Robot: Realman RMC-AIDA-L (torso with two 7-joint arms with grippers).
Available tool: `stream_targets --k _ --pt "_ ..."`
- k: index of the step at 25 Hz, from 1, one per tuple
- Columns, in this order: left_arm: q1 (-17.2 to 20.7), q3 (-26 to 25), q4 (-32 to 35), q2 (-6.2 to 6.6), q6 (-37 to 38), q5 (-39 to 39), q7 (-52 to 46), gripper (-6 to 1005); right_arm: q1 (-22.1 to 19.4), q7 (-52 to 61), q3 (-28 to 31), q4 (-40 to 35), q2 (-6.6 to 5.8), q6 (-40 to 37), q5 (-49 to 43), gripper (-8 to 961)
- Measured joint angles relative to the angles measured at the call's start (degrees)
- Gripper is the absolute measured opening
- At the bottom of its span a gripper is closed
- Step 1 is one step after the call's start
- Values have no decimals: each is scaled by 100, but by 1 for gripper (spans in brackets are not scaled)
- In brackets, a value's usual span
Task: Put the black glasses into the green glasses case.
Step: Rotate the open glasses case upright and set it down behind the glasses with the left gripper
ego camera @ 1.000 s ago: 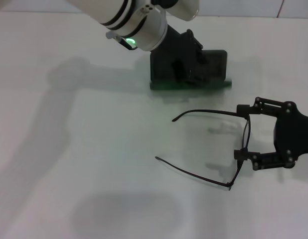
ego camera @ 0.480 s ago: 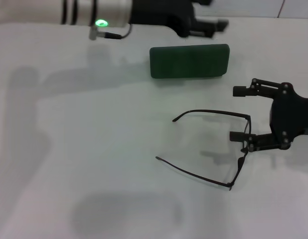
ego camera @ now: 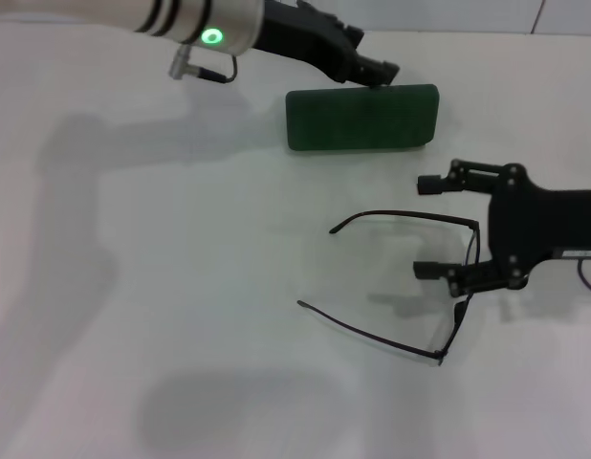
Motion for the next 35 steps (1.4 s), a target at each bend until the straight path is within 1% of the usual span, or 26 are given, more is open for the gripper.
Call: stream_targets --k 4,5,7,11,14,22,28,35 --pt "-225 0 401 8 -894 710 -703 748 29 -12 -4 1 100 89 -102 873" --pt "-336 0 505 6 -1087 1026 -994 748 28 -23 -6 2 125 108 -110 873" --pt "-385 -1 554 6 -1127 1160 -1098 748 12 -41 -8 2 152 114 -112 873" --pt "-594 0 761 -17 -1221 1876 -1357 748 -14 -46 -12 9 166 106 -120 873" --pt "-674 -1 986 -23 -1359 2277 -1472 748 -42 -49 -16 9 179 100 -162 873" --pt "-694 0 1348 -33 -1934 2433 -1415 747 -75 -52 -17 6 183 97 -183 873" --pt "-728 -9 1427 -35 -2045 2426 -1288 747 -86 -58 -16 5 169 109 -183 873" --pt "-786 -9 1519 -38 -2052 2784 -1375 746 -88 -60 -17 8 149 109 -188 873"
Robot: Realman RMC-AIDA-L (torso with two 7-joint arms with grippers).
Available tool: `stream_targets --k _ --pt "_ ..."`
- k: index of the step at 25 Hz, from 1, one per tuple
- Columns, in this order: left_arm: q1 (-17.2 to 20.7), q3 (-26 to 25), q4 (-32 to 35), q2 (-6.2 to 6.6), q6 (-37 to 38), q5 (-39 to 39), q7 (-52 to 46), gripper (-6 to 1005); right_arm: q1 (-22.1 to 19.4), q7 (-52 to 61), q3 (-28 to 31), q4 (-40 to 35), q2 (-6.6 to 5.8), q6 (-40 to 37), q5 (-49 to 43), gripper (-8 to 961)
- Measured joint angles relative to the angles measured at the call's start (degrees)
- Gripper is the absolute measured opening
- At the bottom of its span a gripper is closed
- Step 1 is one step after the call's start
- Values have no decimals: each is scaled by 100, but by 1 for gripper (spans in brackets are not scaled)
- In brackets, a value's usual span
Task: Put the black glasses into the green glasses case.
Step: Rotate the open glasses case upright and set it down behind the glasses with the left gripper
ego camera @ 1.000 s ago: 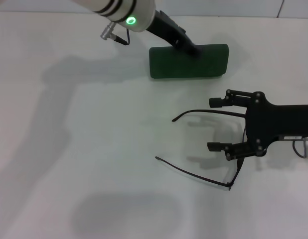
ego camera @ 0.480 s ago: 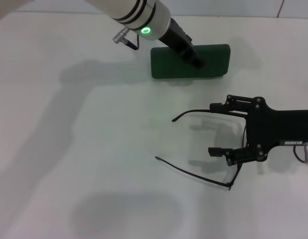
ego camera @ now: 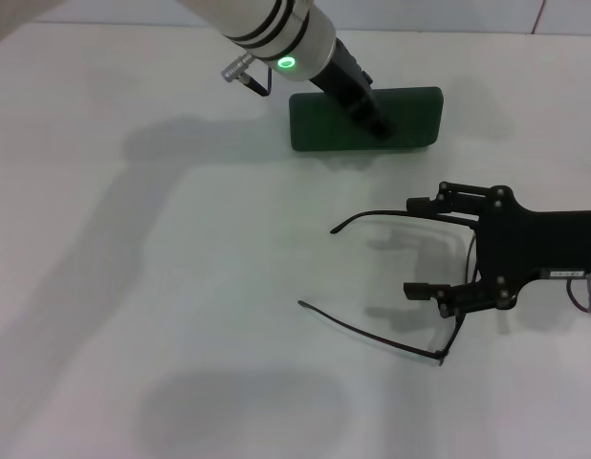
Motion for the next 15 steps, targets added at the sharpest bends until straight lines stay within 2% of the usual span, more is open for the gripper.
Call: stream_targets --k 4,13,15 --pt "-28 0 18 -2 144 98 -7 746 -4 0 13 -2 -9 2 -8 873" --pt "-115 7 -44 27 1327 234 409 745 -94 13 60 -6 -66 31 -9 873" --pt "-106 8 -45 27 1400 283 440 745 -96 14 61 -7 -65 32 -6 873"
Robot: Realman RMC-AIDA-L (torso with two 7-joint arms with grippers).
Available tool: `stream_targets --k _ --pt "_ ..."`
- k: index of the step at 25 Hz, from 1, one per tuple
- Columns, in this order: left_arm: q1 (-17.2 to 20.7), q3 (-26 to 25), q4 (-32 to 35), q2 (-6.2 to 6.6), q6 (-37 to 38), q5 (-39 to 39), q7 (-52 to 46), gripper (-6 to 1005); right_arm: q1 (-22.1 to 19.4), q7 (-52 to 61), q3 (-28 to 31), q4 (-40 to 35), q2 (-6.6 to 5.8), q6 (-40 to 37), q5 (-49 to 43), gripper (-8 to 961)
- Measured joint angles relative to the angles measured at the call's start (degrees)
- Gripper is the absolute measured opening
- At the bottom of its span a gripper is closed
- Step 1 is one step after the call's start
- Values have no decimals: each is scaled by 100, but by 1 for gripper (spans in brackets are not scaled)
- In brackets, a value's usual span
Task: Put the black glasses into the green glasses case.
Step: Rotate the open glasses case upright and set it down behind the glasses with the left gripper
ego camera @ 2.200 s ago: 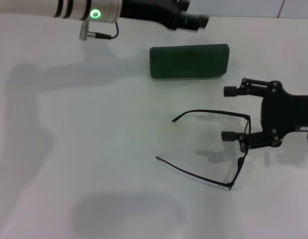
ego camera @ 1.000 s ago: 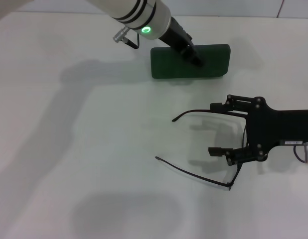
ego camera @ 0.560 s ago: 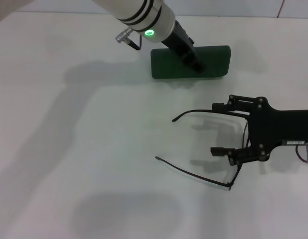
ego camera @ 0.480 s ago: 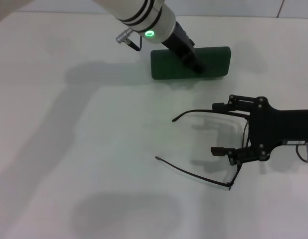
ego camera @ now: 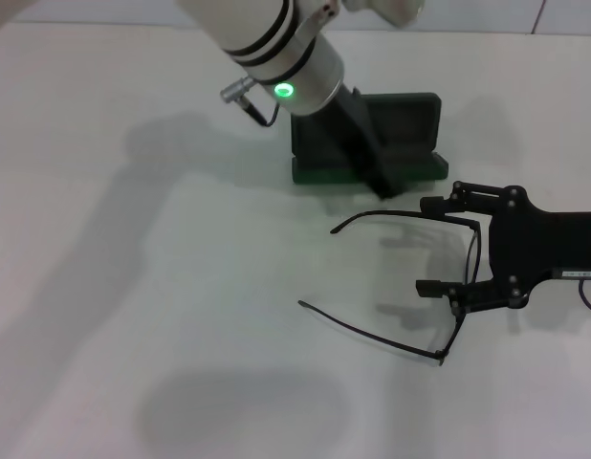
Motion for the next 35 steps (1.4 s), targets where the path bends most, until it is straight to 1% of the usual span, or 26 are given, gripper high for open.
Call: stream_targets --k 4,10,13,16,18,19,23,26,28,31,35 --pt "25 0 -2 -6 244 45 141 745 -1 16 1 0 -4 4 2 872" --pt "91 -8 -215 6 638 -252 431 741 33 26 1 15 -7 8 2 872" --pt "118 -8 -318 5 723 -565 559 734 31 28 -2 5 -4 11 2 872" --pt "132 -8 -532 11 851 -1095 757 727 22 30 0 1 -2 21 2 872" --pt "178 -8 -734 -4 704 -1488 788 723 36 30 1 0 21 51 3 872" --pt "216 -8 -802 -11 518 -1684 783 720 46 30 1 0 36 63 4 872" --pt "358 -8 -776 -19 -281 -2072 932 711 17 18 1 0 50 78 20 872" --pt "494 -8 -610 -30 -728 -2074 1214 704 7 17 1 0 51 78 26 872" --pt "559 -8 -449 -33 -897 -1985 1393 700 8 16 0 0 48 78 39 872" --pt "631 -7 -253 -33 -966 -1901 1695 693 8 16 6 0 34 78 47 873" --pt "658 -8 -179 -32 -946 -1886 1888 684 20 20 9 0 28 135 49 873"
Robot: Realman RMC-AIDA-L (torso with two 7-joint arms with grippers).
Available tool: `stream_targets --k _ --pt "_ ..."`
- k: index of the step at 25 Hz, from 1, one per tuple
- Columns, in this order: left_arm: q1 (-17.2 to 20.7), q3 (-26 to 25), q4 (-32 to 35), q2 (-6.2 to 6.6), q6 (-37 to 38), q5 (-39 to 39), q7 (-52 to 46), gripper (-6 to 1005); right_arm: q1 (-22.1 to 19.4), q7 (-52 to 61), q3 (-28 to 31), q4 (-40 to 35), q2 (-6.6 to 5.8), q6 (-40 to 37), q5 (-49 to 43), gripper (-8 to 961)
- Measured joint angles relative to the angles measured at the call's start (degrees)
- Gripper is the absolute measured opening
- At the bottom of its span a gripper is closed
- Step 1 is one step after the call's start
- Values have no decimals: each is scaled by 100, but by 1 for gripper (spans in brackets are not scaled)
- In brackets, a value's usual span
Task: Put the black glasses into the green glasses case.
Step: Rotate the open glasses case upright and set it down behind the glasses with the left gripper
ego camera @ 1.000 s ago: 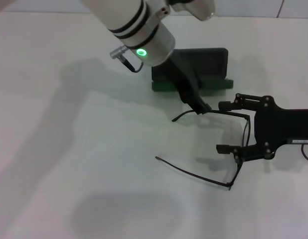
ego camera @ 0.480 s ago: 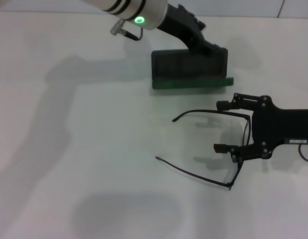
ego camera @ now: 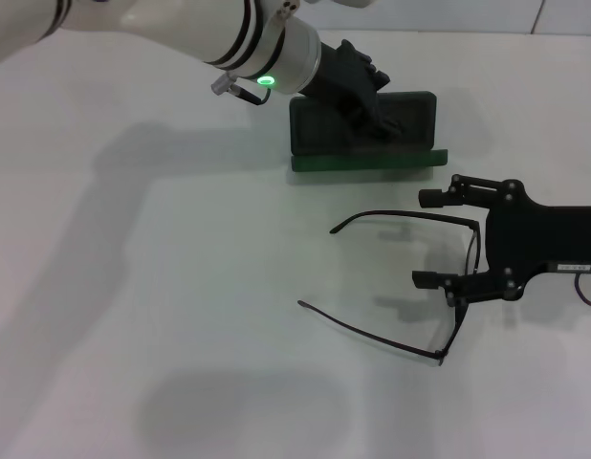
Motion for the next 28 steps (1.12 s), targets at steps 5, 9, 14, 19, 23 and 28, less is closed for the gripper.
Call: stream_targets --k 5,9,14,19,23,28 --pt "3 0 11 1 -42 36 46 637 49 -2 0 1 19 55 -32 873" --pt "21 0 49 3 -209 125 54 486 65 -5 0 0 25 96 -25 873" --pt "43 0 103 -4 -257 460 38 294 92 11 0 1 27 183 -15 873" --pt "59 0 233 -10 -283 658 8 221 117 11 0 1 34 190 -20 873" --pt "61 -1 275 -12 -252 797 -6 185 122 11 0 1 48 208 -31 873" --pt "84 0 571 -8 -243 1361 -61 182 122 10 0 1 63 220 -39 872"
